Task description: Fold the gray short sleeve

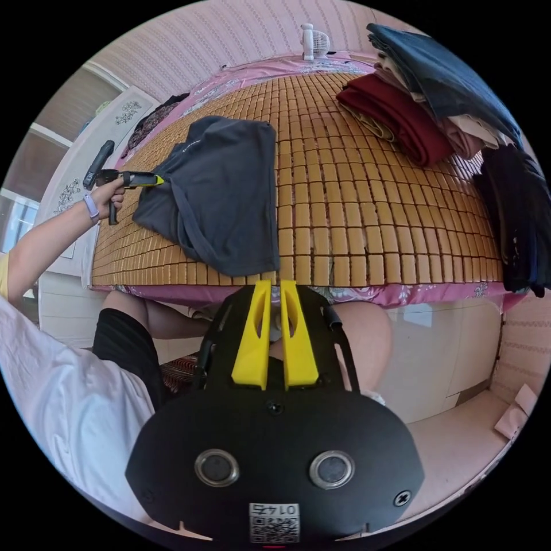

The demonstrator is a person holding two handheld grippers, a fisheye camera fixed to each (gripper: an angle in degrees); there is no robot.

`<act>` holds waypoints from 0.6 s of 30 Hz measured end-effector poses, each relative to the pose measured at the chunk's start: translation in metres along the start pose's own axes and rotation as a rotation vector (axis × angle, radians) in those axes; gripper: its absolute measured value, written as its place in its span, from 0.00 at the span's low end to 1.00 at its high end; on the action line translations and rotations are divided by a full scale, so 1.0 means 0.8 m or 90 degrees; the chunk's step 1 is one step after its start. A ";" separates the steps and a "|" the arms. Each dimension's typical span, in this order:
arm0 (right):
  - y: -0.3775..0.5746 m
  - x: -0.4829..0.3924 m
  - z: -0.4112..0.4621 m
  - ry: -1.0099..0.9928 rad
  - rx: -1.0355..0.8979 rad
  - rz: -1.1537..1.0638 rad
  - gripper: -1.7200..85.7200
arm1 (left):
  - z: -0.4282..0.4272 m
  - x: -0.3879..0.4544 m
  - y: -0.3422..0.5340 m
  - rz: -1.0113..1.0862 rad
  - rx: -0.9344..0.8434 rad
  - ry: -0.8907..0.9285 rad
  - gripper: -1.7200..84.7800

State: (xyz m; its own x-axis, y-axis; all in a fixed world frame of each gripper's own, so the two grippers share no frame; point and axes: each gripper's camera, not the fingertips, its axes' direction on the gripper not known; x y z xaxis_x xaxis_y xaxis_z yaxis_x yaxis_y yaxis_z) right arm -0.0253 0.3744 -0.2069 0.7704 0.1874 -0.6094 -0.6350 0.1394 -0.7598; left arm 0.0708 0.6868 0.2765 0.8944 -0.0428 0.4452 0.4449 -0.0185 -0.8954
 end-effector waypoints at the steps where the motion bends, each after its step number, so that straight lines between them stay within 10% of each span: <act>1: -0.007 0.007 0.007 -0.014 -0.013 0.009 0.03 | -0.028 -0.002 0.017 0.024 0.044 0.027 0.04; 18: -0.120 -0.039 0.033 0.038 -0.024 -0.022 0.13 | -0.125 -0.055 0.360 -0.052 0.122 0.099 0.02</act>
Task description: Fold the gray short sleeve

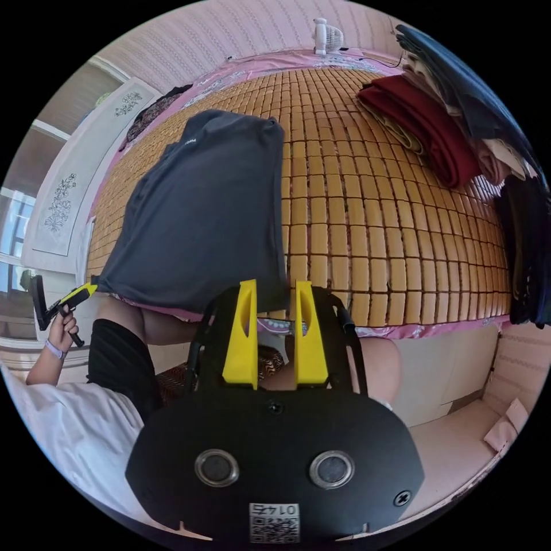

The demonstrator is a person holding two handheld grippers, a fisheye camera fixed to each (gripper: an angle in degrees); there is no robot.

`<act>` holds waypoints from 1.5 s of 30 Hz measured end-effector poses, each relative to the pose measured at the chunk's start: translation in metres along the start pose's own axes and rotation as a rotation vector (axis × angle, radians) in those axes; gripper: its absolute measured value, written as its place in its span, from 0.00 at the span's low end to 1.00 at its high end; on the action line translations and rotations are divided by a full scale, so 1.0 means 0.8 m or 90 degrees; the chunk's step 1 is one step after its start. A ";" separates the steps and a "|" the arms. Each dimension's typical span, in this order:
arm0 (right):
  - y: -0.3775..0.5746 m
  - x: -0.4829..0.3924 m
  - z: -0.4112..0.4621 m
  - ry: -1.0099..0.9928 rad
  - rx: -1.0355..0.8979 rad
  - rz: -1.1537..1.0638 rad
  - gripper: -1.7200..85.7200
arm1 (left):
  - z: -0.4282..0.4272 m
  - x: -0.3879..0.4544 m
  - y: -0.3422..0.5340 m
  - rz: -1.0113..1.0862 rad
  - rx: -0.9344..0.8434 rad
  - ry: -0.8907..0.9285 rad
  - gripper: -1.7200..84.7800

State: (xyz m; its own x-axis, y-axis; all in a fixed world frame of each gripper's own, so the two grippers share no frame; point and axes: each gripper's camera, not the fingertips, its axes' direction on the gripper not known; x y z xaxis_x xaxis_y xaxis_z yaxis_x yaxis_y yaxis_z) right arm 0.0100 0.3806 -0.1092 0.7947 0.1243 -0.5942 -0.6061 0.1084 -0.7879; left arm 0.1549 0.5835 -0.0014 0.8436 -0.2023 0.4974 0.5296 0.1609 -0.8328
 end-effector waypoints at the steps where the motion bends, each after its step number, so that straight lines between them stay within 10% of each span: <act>1: -0.001 -0.006 -0.004 0.020 0.011 0.000 0.11 | -0.005 -0.003 -0.001 -0.012 0.006 0.007 0.02; 10: 0.005 -0.013 -0.063 -0.065 -0.040 -0.034 0.04 | -0.086 -0.021 0.004 -0.055 0.093 0.056 0.02; 17: 0.021 0.026 -0.344 -0.309 0.300 -0.057 0.03 | -0.251 0.014 -0.035 0.046 0.249 0.083 0.01; 32: 0.185 -0.054 -0.823 -0.264 0.734 -0.334 0.02 | -0.673 0.172 0.077 0.348 0.655 -0.001 0.01; 45: -0.129 -0.103 -0.698 -0.263 0.526 -0.198 0.02 | -0.610 0.031 -0.162 0.096 0.508 -0.015 0.01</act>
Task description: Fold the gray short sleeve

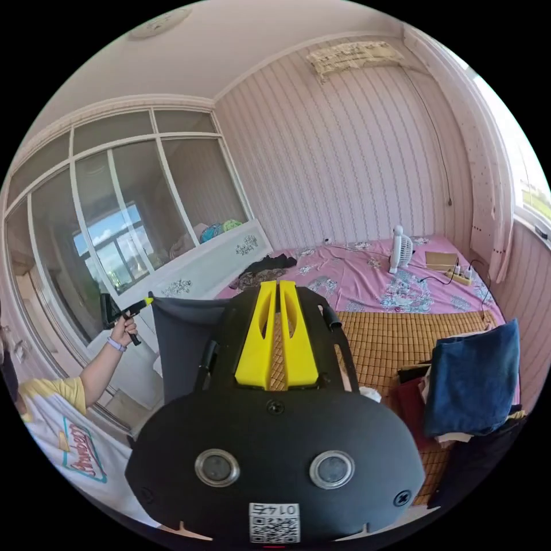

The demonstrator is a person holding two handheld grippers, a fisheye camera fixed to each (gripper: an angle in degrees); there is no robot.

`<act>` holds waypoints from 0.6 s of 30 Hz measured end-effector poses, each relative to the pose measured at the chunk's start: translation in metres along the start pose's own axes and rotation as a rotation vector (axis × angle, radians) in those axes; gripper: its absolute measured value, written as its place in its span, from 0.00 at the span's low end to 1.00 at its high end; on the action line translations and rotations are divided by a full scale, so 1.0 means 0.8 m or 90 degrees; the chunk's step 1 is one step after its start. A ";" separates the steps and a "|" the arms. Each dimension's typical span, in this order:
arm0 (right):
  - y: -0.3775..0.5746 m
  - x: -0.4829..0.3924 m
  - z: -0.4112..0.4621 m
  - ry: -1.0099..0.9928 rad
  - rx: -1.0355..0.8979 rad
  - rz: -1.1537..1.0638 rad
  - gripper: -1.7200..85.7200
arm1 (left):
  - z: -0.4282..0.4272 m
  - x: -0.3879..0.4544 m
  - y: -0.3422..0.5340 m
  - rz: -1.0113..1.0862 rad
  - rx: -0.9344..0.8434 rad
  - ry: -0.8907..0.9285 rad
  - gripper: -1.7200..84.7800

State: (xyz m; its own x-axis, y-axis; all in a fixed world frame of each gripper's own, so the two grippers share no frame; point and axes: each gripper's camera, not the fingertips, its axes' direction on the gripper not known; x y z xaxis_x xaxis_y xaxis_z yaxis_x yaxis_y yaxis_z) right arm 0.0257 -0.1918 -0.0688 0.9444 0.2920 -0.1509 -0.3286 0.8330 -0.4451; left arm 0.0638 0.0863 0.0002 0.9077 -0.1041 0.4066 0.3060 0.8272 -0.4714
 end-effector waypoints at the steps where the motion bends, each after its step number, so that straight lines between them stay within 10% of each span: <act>1: -0.023 0.007 0.013 -0.010 0.017 0.020 0.02 | 0.005 -0.002 -0.021 -0.003 0.022 -0.001 0.01; 9: -0.070 -0.008 -0.027 -0.052 0.181 -0.061 0.02 | -0.017 0.016 -0.083 0.093 0.132 0.014 0.01; 18: 0.215 0.108 0.103 0.024 -0.096 -0.002 0.02 | 0.141 -0.072 0.182 -0.058 -0.114 0.028 0.01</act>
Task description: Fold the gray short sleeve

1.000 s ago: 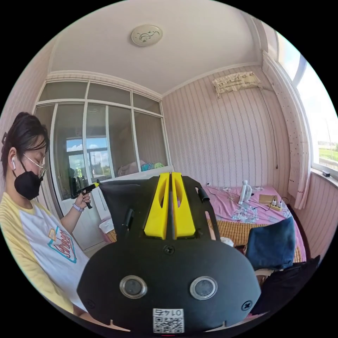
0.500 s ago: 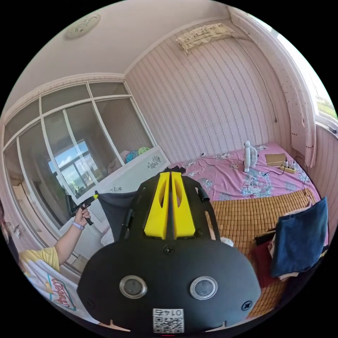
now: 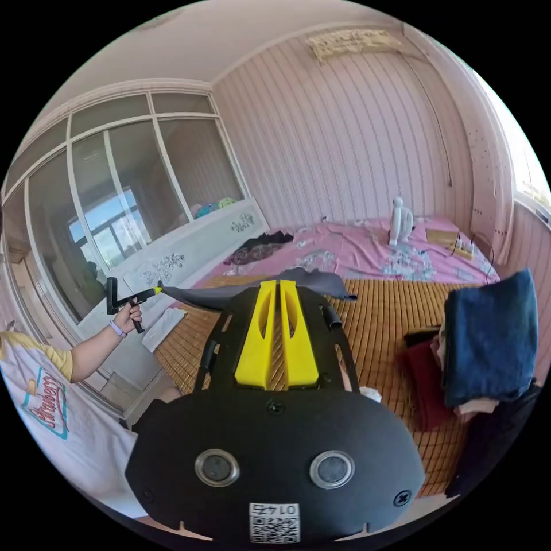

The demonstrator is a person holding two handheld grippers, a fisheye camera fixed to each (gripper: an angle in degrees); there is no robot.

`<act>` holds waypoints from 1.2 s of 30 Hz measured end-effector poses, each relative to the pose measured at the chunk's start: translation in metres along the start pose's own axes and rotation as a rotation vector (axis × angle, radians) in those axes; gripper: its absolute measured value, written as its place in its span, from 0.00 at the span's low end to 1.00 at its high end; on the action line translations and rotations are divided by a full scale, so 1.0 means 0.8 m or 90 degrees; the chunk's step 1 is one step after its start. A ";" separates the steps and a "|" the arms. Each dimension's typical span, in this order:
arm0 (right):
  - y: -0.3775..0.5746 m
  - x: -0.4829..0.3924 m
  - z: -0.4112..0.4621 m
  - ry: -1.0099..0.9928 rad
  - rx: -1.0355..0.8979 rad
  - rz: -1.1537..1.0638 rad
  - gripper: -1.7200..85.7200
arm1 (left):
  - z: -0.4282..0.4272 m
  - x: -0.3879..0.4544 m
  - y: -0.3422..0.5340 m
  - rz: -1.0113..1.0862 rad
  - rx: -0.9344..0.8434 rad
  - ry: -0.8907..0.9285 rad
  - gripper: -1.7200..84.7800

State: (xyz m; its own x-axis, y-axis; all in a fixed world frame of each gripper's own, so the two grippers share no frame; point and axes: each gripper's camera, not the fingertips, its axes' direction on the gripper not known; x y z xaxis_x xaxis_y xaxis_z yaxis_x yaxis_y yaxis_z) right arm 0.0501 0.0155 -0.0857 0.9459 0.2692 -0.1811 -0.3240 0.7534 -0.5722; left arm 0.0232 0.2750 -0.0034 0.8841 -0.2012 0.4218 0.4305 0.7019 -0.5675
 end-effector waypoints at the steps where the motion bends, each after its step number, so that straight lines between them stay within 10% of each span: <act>1: 0.040 0.022 0.032 0.010 -0.046 0.036 0.02 | 0.029 -0.016 0.036 -0.034 -0.036 0.026 0.01; 14: 0.327 0.152 0.190 0.053 -0.354 0.268 0.03 | 0.133 -0.079 0.268 -0.202 -0.314 -0.003 0.02; 36: 0.414 0.151 0.117 0.040 -0.410 0.311 0.03 | 0.170 -0.015 0.290 -0.098 -0.507 -0.092 0.01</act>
State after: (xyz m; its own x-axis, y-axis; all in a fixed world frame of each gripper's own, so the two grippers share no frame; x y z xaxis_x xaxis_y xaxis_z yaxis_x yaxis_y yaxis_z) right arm 0.0553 0.3536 -0.2226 0.7056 0.4297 -0.5635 -0.6452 0.0608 -0.7616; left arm 0.0879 0.5330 -0.0438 0.7963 -0.1278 0.5913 0.5926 -0.0315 -0.8049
